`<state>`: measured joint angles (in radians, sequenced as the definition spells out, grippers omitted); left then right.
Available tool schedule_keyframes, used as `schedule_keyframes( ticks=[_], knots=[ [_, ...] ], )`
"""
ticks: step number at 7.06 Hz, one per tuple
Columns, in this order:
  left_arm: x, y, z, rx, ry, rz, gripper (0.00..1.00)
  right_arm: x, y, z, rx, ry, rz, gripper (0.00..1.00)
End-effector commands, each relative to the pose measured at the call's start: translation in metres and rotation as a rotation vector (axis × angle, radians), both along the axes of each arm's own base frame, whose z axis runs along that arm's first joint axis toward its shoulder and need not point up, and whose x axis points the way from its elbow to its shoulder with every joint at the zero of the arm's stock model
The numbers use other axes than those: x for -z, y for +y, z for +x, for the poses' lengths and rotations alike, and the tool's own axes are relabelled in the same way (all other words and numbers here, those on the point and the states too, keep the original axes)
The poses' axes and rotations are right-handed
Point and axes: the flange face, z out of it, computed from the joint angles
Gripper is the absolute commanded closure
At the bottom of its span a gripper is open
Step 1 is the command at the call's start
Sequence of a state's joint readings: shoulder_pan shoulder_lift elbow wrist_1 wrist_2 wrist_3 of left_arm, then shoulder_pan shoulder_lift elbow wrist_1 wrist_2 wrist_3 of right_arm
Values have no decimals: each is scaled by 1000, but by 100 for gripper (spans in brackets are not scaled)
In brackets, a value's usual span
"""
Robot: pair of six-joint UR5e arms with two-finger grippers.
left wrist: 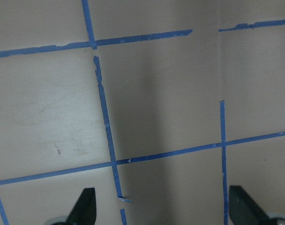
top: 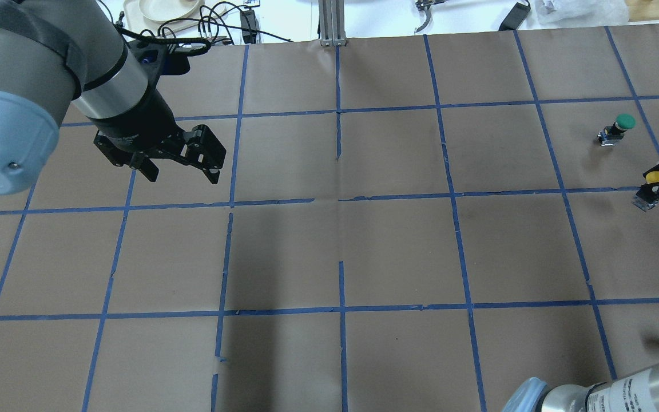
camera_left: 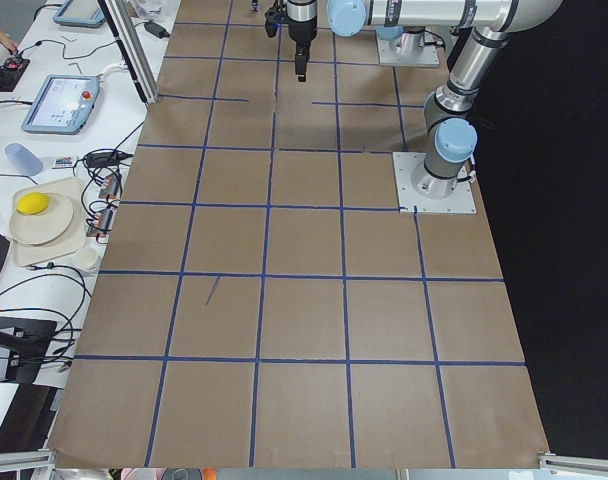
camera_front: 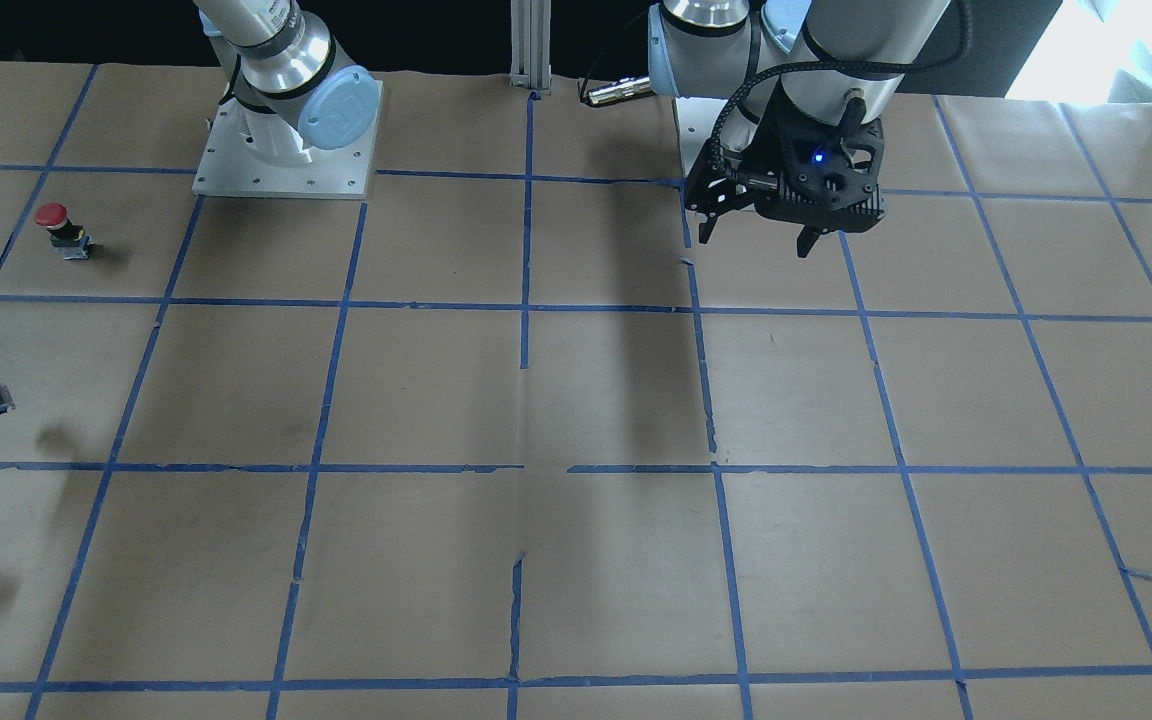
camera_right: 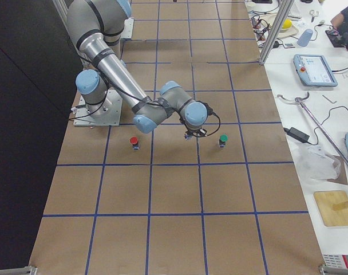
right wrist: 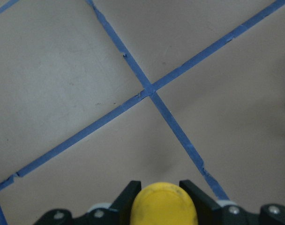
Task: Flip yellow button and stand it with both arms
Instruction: 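Lower the button upright onto the table with the right gripper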
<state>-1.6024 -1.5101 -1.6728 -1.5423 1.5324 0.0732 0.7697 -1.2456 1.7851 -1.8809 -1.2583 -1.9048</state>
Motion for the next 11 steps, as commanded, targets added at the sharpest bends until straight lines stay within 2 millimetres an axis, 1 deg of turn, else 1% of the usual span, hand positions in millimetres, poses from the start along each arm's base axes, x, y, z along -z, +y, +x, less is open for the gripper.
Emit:
schedule_keyframes(
  ticks=[1,2,3,4,5,6,7,8,9,10,11],
  knots=[
    [-21,-12,44,-88,-34,-55,0,18,13,2,-133,-41,-87,79],
    [-17,-19,65,-130,-30,-9,0,21,16,-1,-227,-61,-145,78],
    [-20,-20,65,-139,-35,4,0,25,24,-14,-215,-62,-150,77],
    [-22,-24,65,-167,-21,1,0,35,36,-35,-196,-74,-154,77],
    [-31,-28,61,-192,7,-10,0,46,40,-39,-212,-90,-154,76],
    [-38,-33,49,-171,21,-21,0,49,46,-32,-211,-102,-147,76],
    [-33,-40,38,-145,13,-10,0,56,51,-24,-212,-119,-137,76],
    [-32,-41,38,-145,8,2,0,57,52,-23,-212,-122,-135,76],
    [-27,-37,38,-143,3,44,0,57,52,-23,-212,-122,-137,64],
    [-27,-39,39,-145,3,45,0,61,51,-22,-202,-137,-139,22],
    [-26,-41,39,-146,1,49,0,56,51,-22,-186,-139,-143,9]
  ],
)
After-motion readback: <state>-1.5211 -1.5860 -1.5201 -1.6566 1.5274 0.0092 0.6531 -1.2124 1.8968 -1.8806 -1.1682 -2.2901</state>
